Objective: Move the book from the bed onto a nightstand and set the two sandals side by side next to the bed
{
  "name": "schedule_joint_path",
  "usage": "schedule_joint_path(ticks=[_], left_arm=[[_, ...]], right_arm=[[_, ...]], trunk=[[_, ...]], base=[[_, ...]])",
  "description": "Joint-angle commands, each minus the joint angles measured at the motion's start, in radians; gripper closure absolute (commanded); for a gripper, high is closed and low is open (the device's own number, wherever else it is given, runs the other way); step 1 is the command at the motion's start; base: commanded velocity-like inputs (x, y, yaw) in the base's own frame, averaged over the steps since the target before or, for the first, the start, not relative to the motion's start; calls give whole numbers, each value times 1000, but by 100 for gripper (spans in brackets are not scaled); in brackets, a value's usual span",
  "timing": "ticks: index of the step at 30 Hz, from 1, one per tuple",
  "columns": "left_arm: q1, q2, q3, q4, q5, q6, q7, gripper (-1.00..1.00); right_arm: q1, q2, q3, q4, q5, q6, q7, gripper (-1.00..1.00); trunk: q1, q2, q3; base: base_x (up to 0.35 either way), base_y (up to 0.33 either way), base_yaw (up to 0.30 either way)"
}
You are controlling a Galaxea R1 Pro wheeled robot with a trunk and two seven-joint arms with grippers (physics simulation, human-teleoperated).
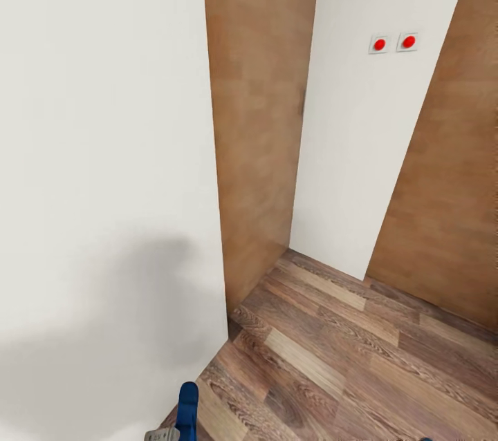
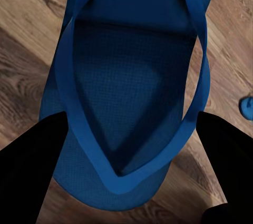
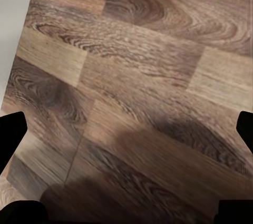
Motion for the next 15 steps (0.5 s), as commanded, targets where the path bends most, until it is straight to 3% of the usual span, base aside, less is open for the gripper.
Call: schedule_joint_path(ticks=[1,15], left_arm=[[-1,1,-5,1,5,-4,-2,100],[-1,1,-5,1,5,-5,-2,100]], right_arm=[[-1,0,0,2,-8,-1,4,-100],[-1,0,0,2,-8,-1,4,-100]], trunk=[[0,0,-1],[0,0,-1]], base=[[0,0,-169],[0,0,-264]])
